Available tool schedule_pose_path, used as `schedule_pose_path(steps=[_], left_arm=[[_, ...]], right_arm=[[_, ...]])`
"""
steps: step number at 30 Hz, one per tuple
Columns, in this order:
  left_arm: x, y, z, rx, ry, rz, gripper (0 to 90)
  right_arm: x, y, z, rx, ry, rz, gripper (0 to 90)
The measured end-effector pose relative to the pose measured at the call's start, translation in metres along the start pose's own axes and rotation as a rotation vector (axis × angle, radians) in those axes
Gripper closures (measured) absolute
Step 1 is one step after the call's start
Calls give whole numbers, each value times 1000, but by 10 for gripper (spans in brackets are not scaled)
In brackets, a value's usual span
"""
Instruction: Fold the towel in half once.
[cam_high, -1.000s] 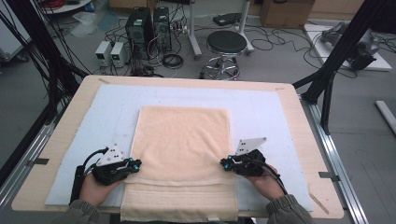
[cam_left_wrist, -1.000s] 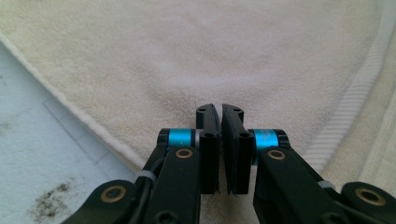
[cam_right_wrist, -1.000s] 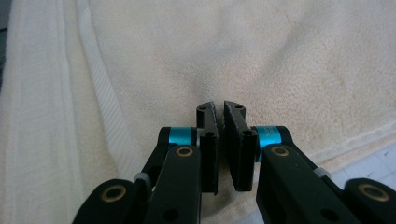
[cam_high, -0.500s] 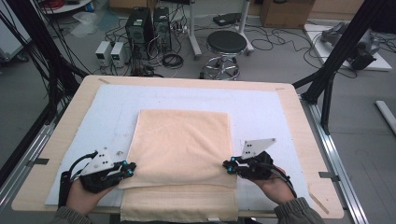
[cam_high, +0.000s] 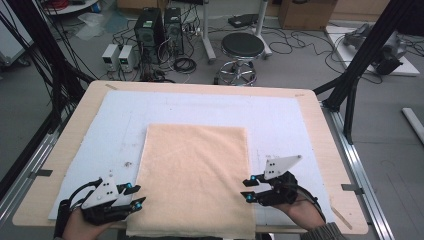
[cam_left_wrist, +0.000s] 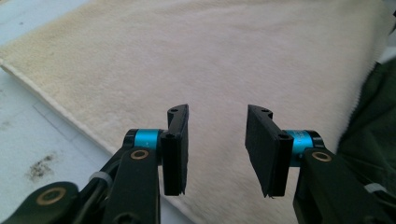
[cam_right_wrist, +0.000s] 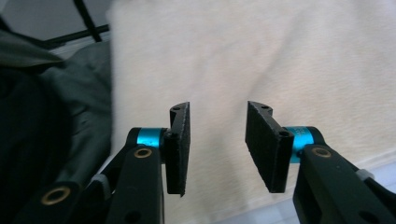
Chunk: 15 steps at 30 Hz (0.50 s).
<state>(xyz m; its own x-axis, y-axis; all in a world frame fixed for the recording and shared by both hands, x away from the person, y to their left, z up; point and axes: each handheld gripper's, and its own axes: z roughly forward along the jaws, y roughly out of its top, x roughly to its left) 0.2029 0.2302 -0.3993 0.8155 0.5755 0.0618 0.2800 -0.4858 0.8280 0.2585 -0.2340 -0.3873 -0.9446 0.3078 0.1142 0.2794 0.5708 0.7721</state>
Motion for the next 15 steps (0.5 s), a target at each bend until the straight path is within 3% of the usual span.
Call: schedule_pose_path(steps=[4,15], left_arm=[[15,1,11,-26,21,-42,553],[48,14,45,-45,63,-91,507]], right_arm=[[-18,0,9,-1,-48,20,537],[-63,9,25,-22,-170,49,505]])
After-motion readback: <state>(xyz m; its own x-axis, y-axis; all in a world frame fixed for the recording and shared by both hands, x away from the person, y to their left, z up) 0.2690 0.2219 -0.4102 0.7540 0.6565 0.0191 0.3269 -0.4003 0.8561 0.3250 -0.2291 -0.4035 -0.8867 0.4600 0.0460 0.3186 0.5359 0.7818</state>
